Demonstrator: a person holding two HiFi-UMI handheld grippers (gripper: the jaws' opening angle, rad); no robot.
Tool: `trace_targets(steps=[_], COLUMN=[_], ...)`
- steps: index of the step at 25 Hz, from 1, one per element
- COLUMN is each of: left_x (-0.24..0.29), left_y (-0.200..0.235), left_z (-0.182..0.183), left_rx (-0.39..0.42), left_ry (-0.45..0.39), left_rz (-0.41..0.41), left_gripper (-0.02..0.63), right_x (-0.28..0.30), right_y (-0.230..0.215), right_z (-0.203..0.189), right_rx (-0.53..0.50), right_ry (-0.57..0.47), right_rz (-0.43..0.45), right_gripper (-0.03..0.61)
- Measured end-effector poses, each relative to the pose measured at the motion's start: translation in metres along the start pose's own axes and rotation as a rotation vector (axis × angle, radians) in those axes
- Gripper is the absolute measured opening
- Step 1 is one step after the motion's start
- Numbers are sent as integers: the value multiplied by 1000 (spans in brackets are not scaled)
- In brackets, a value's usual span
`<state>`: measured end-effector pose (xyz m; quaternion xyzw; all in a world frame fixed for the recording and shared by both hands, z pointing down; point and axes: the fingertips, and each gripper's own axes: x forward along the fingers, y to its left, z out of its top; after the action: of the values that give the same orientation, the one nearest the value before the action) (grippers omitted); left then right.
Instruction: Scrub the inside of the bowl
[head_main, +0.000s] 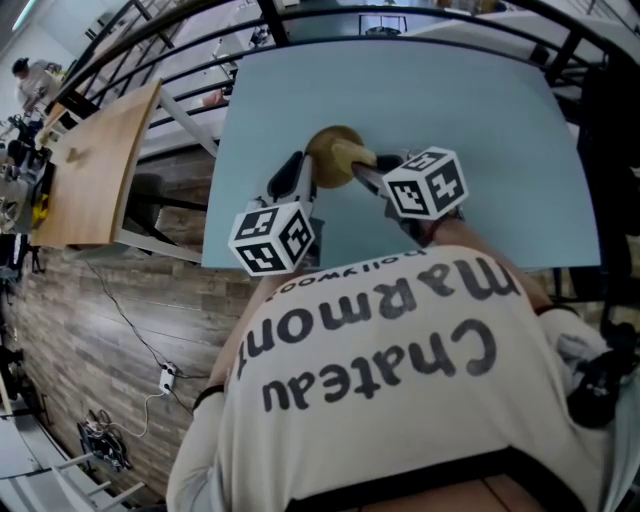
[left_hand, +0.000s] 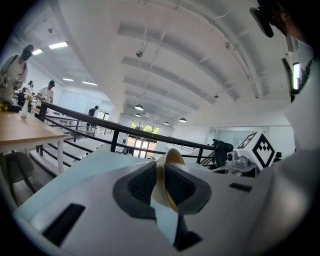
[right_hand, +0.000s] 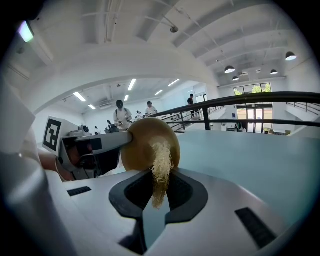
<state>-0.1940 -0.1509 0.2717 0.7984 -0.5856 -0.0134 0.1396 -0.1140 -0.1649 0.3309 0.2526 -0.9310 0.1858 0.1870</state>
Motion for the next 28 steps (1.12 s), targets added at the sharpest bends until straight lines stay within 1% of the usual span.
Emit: trace_targets(steps=[6, 15, 20, 24, 28], left_x=[4, 15, 17, 18, 15], left_y=[8, 8, 12, 12, 16], left_z=[-2, -5, -11, -11, -13], left_rx=[10, 30, 62, 104, 115], left_ry=[26, 68, 107, 128, 145], left_rz=[-9, -46, -54, -63, -63], left_gripper=[44, 49, 49, 49, 49], right_x=[9, 12, 16, 17, 22], right_y=[-3, -19, -22, -25, -21], right_z=[1, 3, 2, 6, 9], right_rx=[14, 46, 48, 42, 25], right_ry=[11, 28, 41, 44, 48], right_rz=[3, -30, -49, -61, -60], right_gripper=[64, 63, 63, 63, 63])
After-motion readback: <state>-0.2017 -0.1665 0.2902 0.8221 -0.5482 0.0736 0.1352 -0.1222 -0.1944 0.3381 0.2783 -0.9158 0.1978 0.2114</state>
